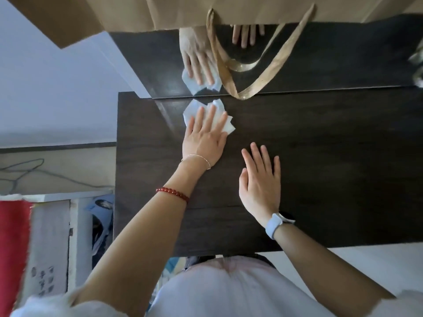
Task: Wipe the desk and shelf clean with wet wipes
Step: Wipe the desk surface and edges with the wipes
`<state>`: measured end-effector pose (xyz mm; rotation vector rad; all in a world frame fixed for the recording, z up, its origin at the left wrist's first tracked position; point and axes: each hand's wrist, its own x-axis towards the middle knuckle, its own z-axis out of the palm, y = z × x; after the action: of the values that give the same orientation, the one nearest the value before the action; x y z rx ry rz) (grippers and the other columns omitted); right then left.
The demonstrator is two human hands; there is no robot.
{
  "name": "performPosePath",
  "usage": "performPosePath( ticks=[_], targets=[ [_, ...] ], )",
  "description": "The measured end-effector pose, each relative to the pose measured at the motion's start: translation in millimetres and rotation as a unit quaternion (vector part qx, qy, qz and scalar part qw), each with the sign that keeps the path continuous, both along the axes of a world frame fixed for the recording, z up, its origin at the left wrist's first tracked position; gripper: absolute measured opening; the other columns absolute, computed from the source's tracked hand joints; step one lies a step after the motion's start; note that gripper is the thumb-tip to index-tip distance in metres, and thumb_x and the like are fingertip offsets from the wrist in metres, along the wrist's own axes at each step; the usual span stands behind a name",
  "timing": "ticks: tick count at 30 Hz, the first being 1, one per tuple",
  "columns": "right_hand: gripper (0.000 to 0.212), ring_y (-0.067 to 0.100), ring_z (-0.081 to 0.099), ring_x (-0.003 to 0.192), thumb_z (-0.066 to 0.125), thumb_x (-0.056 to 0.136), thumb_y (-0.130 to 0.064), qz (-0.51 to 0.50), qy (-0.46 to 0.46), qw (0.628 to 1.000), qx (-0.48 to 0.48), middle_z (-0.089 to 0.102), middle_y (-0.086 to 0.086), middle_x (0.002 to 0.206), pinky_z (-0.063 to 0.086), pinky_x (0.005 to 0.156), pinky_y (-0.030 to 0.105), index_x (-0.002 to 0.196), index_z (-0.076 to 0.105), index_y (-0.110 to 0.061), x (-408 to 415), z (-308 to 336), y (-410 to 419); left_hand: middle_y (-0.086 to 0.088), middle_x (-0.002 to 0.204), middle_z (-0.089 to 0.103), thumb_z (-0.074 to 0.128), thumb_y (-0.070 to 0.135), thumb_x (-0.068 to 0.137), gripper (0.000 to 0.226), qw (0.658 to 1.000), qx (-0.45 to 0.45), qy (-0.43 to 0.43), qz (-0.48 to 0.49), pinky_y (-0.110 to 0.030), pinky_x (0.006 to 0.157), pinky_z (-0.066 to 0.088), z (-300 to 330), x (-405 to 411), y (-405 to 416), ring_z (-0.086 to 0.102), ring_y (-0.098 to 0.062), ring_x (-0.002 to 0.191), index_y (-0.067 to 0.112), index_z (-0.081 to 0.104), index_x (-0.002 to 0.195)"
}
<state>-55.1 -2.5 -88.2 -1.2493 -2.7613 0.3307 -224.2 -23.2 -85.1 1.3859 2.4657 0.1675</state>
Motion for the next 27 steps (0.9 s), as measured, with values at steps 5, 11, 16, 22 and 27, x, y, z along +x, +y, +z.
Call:
performPosePath(
  ticks=[5, 11, 16, 22, 27],
  targets=[
    [0.047, 0.027, 0.029, 0.138, 0.036, 0.087, -0.020, 0.008, 0.012, 1.000, -0.004, 0.039, 0.008, 0.147, 0.020, 0.111, 0.052, 0.134, 0.040, -0.017, 0.0, -1.0, 0.5, -0.002, 0.156, 0.000, 0.024, 0.038, 0.095, 0.051, 0.992, -0.005, -0.014, 0.125, -0.038, 0.115, -0.001, 2.8, -3.4, -84.6, -0.004, -0.021, 0.143, 0.036, 0.006, 0.143],
    [0.048, 0.031, 0.027, 0.138, 0.042, 0.089, -0.018, 0.018, 0.006, 1.000, -0.014, 0.036, 0.011, 0.147, 0.019, 0.111, 0.055, 0.136, 0.037, -0.015, 1.3, -0.6, -3.3, -0.006, 0.156, -0.002, 0.025, 0.038, 0.095, 0.051, 0.965, -0.054, -0.021, 0.256, -0.039, 0.116, -0.001, 10.0, 28.4, -189.7, -0.007, -0.023, 0.143, 0.034, 0.006, 0.143],
    [0.049, 0.035, 0.028, 0.137, 0.039, 0.090, -0.026, 0.011, -0.023, 1.000, -0.004, 0.034, 0.016, 0.148, 0.020, 0.110, 0.058, 0.138, 0.035, -0.016, 17.7, 2.2, -47.5, -0.004, 0.156, -0.005, 0.025, 0.038, 0.096, 0.051, 0.976, -0.050, -0.029, 0.208, -0.039, 0.115, -0.002, 12.6, 72.6, -236.2, -0.009, -0.025, 0.143, 0.036, 0.005, 0.143],
    [0.051, 0.036, 0.029, 0.137, 0.035, 0.090, -0.035, 0.076, -0.064, 0.995, 0.003, 0.036, 0.013, 0.147, 0.020, 0.108, 0.061, 0.139, 0.033, -0.023, 47.7, -2.2, -126.6, -0.003, 0.156, 0.002, 0.028, 0.038, 0.096, 0.049, 0.993, -0.037, -0.024, 0.109, -0.037, 0.114, -0.007, 8.5, 117.1, -268.7, -0.006, -0.027, 0.143, 0.040, 0.011, 0.141],
    [0.048, 0.030, 0.032, 0.137, 0.036, 0.091, -0.032, 0.117, -0.049, 0.992, -0.019, 0.037, 0.006, 0.148, 0.022, 0.109, 0.055, 0.138, 0.035, -0.026, 73.2, 1.9, -125.8, -0.004, 0.156, 0.008, 0.028, 0.038, 0.095, 0.045, 0.993, -0.012, -0.028, 0.114, -0.040, 0.115, -0.001, 4.9, 118.5, -269.1, -0.001, -0.027, 0.143, 0.041, 0.020, 0.140]
  ],
)
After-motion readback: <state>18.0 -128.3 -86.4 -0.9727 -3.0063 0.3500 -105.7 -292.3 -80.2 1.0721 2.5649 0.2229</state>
